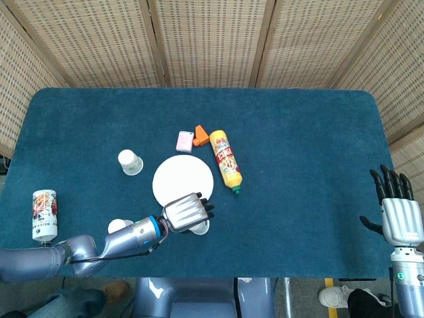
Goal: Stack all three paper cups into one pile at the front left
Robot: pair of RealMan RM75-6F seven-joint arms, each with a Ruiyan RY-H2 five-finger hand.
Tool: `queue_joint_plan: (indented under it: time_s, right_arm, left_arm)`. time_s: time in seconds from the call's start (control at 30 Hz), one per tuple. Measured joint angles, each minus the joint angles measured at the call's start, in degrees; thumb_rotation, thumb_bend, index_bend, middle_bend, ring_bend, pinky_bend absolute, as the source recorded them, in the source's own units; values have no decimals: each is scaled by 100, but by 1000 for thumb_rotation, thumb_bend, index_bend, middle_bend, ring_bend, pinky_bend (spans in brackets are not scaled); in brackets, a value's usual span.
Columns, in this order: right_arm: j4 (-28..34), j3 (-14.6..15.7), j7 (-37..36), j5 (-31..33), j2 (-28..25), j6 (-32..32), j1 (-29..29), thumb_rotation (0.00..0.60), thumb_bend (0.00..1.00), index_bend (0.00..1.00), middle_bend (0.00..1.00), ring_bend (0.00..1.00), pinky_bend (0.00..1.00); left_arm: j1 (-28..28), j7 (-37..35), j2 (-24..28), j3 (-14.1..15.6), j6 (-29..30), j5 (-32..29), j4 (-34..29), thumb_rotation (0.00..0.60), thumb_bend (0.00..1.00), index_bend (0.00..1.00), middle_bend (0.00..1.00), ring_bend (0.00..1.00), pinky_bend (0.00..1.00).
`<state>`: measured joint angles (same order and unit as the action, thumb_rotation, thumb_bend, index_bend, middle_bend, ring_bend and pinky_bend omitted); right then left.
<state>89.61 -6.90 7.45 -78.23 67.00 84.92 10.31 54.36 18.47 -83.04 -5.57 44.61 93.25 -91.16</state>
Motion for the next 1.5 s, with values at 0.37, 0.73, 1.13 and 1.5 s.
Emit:
queue_joint_plan:
  time_s: [0.37,0.73,1.13,1.5]
  right_arm:
    - [85,68,199,-208,61,16,-28,600,0,0,0,0,0]
    - [237,117,377,-448,101,66,-40,600,0,0,0,0,0]
    - [283,79,372,-456,71,58,-81,600,0,0,0,0,0]
    - [317,45,332,-451,33,71,-127,600,0,0,0,0,0]
  left_arm:
    - [-607,-3,1905,225,697,38,-1402,600,0,551,406,452,485]
    - [-1632,-893,3632,1205,1574,919,-1783,600,0,550,406,452,484]
    - [-1681,-1188,3364,1256,1271,1073,-1429,600,0,550,406,452,484]
    - [-1622,-1170,3062,1087,928,724,-1204,600,0,550,406,452,484]
